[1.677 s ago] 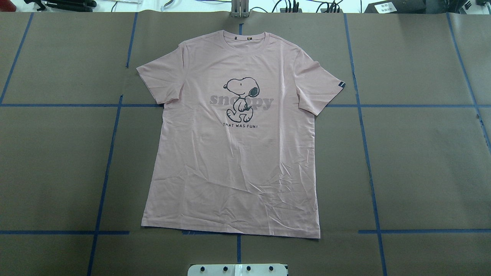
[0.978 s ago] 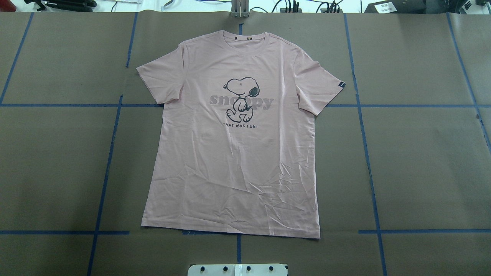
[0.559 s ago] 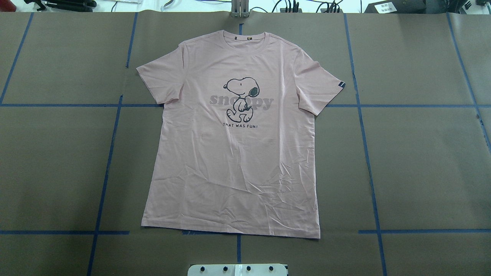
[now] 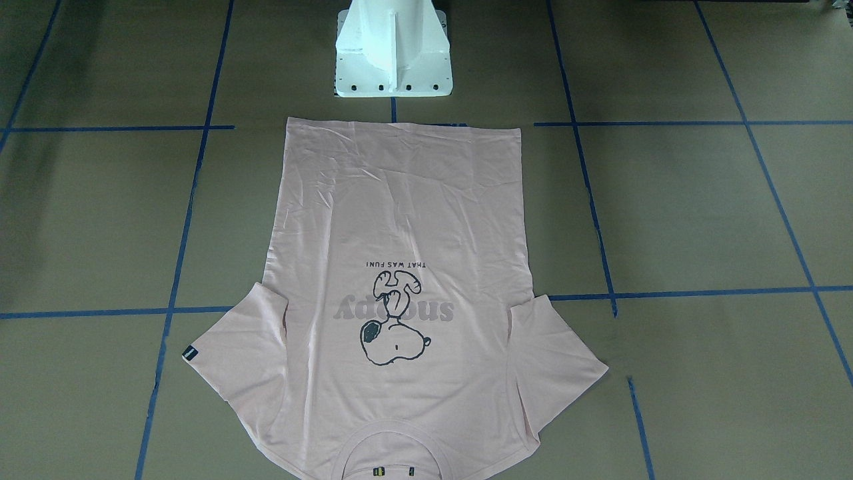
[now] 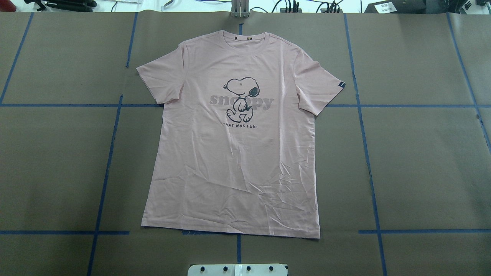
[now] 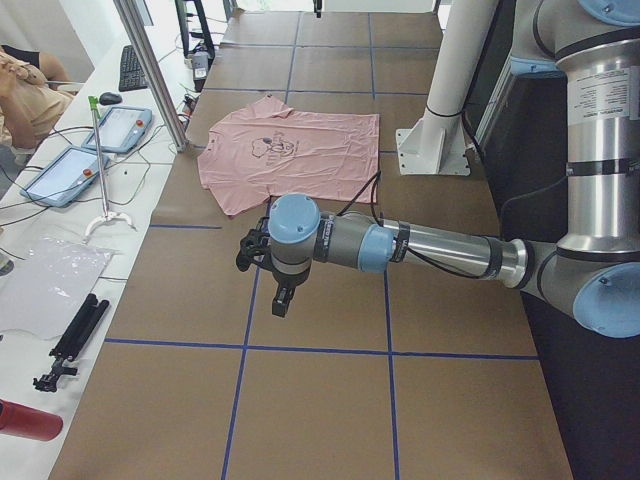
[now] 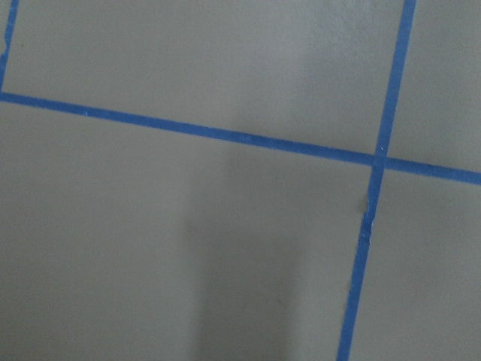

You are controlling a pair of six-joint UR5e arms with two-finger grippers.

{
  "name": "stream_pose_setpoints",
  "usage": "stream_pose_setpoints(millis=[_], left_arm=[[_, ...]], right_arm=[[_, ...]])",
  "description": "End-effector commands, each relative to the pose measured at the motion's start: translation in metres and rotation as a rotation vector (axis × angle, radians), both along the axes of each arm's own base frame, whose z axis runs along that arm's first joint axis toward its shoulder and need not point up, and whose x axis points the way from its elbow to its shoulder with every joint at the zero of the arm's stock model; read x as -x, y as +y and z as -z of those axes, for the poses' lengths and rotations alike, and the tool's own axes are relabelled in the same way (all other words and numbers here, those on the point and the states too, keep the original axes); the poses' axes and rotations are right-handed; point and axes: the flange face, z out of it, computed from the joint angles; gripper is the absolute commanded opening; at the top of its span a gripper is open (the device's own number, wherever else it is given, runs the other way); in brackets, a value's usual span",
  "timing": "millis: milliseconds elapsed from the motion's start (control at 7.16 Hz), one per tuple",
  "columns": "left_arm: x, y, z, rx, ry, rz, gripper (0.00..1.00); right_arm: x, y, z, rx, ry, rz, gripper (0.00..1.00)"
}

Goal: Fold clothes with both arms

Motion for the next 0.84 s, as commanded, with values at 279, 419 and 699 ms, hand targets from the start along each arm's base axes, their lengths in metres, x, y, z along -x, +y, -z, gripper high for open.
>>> stream_pose_setpoints(millis=[279,419,699], left_arm=[[-0.013,0.000,0.006,0.006,0.060,-0.028,1.00],[-0.013,0.000,0.006,0.007,0.062,-0.028,1.00],[-0.013,0.000,0.007,0.009,0.064,-0.024,1.00]], right_arm=[[0.262,-0.087,0.138,0.081,0.031,-0.265,1.00],[0.333,-0.110,0.169,0.103,0.038,-0.347,1.00],[0.380,-0.129,0.186,0.180,0.040,-0.429,0.93]])
